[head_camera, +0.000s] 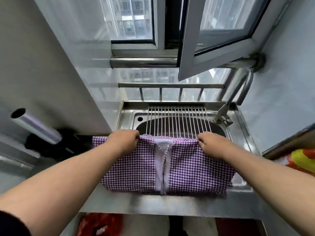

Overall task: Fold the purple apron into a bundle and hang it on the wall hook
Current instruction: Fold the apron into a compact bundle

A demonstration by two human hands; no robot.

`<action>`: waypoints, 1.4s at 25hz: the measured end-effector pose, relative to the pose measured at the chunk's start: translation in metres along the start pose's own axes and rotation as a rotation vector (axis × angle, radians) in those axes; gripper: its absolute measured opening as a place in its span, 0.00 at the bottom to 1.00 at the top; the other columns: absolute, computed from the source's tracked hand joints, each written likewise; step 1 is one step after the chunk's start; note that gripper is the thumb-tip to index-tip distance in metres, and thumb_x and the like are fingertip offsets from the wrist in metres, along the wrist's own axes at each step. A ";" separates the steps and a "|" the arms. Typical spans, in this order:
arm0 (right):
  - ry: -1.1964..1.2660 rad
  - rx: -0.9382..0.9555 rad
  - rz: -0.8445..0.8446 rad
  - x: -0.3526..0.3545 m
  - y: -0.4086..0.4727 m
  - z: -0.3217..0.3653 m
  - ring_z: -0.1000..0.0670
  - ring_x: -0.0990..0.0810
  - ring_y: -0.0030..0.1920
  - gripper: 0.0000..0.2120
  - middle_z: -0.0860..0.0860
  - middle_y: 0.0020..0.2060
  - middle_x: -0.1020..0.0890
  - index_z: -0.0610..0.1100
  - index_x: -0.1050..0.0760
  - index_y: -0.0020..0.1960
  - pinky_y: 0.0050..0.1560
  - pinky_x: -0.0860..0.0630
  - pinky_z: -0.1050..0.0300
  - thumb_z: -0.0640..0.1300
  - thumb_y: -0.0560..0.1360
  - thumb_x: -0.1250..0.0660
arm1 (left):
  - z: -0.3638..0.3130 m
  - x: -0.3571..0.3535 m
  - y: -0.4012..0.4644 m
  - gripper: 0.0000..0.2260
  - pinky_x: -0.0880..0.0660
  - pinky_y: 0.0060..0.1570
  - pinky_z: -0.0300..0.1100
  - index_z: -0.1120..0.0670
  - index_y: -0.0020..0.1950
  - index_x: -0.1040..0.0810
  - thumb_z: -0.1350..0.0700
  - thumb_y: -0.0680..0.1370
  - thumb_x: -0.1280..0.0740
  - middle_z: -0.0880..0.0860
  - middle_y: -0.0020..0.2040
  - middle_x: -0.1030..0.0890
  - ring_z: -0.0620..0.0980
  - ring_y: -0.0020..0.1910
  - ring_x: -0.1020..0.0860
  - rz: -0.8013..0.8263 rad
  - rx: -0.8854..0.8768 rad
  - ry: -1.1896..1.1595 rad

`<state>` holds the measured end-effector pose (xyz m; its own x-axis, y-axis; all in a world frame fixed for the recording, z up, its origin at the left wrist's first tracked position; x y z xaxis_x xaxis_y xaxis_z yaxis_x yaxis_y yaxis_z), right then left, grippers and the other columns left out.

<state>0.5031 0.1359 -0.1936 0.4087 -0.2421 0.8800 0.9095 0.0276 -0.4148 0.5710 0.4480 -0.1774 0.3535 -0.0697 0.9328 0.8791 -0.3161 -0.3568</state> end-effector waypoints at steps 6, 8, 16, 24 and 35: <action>-0.027 -0.037 0.083 -0.016 0.066 -0.013 0.52 0.22 0.47 0.08 0.55 0.48 0.20 0.55 0.27 0.49 0.51 0.22 0.47 0.49 0.84 0.44 | 0.007 -0.020 0.052 0.13 0.20 0.57 0.54 0.47 0.58 0.19 0.47 0.84 0.42 0.48 0.51 0.18 0.51 0.50 0.20 0.027 0.101 0.045; -0.049 -0.058 0.115 -0.024 0.094 -0.020 0.51 0.21 0.47 0.08 0.54 0.49 0.20 0.53 0.26 0.54 0.51 0.23 0.48 0.48 0.84 0.44 | 0.012 -0.033 0.077 0.13 0.21 0.58 0.54 0.46 0.59 0.19 0.47 0.84 0.43 0.49 0.54 0.18 0.52 0.53 0.20 0.056 0.138 0.063; -0.098 -0.123 0.091 -0.049 0.118 -0.023 0.47 0.23 0.50 0.09 0.52 0.53 0.19 0.51 0.24 0.58 0.58 0.26 0.46 0.46 0.84 0.42 | 0.019 -0.073 0.107 0.12 0.22 0.60 0.56 0.48 0.63 0.24 0.46 0.83 0.40 0.50 0.60 0.20 0.53 0.57 0.21 0.209 0.112 0.041; -0.068 -0.140 0.174 -0.053 0.119 -0.032 0.45 0.28 0.56 0.12 0.54 0.48 0.18 0.56 0.28 0.60 0.60 0.29 0.44 0.51 0.85 0.49 | 0.025 -0.094 0.117 0.12 0.24 0.60 0.56 0.47 0.62 0.26 0.49 0.85 0.46 0.51 0.59 0.18 0.54 0.55 0.21 0.276 0.058 0.051; -0.189 -0.205 0.303 -0.053 0.104 -0.076 0.51 0.18 0.52 0.17 0.56 0.52 0.16 0.55 0.26 0.65 0.65 0.25 0.47 0.59 0.86 0.47 | 0.031 -0.106 0.119 0.15 0.25 0.65 0.56 0.49 0.65 0.23 0.49 0.85 0.45 0.51 0.64 0.21 0.54 0.61 0.23 0.229 0.061 -0.011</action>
<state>0.5698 0.0778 -0.3007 0.6800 -0.0700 0.7299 0.7195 -0.1282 -0.6826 0.6479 0.4471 -0.3200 0.5489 -0.1227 0.8269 0.7933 -0.2354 -0.5615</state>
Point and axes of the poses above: each hand's wrist, its own y-axis towards the middle knuckle, its own x-axis out of the back of the hand, z = x × y, the point moved 7 cm from there along y, towards the middle knuckle
